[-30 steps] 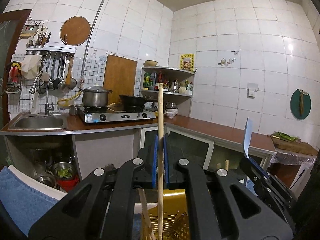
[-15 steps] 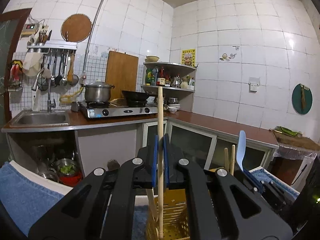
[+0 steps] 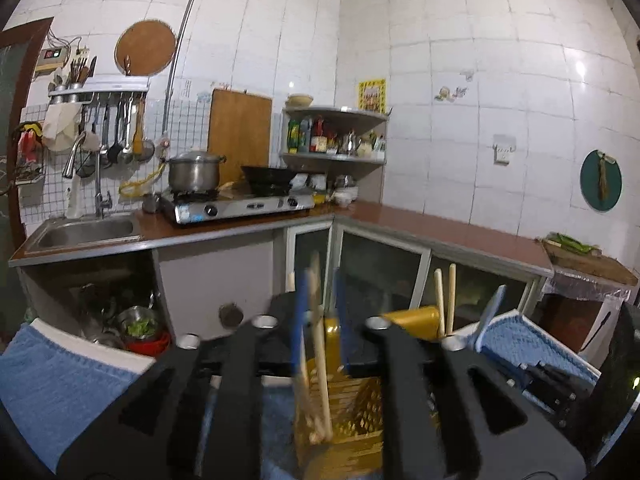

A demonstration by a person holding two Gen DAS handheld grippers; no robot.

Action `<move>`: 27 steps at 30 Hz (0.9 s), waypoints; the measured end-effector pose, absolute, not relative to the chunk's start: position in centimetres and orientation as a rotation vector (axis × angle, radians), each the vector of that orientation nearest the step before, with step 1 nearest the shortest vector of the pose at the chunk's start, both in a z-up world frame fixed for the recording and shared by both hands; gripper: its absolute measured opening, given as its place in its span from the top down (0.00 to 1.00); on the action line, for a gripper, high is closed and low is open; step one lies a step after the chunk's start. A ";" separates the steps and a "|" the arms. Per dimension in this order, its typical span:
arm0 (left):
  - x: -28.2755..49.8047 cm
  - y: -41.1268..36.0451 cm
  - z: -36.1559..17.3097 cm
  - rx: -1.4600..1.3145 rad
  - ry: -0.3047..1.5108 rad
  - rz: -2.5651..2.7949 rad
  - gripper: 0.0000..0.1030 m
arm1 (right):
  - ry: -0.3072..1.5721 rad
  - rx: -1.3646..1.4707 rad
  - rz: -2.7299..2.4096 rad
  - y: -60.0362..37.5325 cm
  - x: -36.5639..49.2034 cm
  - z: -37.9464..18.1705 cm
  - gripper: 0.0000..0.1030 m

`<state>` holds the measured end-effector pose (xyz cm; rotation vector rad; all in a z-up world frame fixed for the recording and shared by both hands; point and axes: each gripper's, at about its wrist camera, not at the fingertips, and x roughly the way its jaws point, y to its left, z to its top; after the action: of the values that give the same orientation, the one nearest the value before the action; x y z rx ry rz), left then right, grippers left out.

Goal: Organize utensils
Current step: 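Lower the right tool's spoon into the holder and open while the left tool releases its chopstick there, then move both open tools back down toward the remaining chopsticks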

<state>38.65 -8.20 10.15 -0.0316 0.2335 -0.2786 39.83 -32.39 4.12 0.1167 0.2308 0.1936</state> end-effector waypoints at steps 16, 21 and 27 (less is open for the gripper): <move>31.3 -1.7 6.1 -0.019 0.530 -0.187 0.20 | 0.511 0.135 0.150 -33.3 32.6 3.3 0.60; 29.7 -0.9 3.1 0.012 0.607 -0.160 0.12 | 0.571 0.146 0.128 -33.3 30.9 1.6 0.60; 29.0 0.5 0.5 0.006 0.660 -0.123 0.06 | 0.639 0.157 0.110 -32.6 29.9 -0.6 0.60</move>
<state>29.02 0.53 0.53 0.0061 0.6604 -0.1232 29.94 -32.59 -0.59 0.1569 0.6388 0.1103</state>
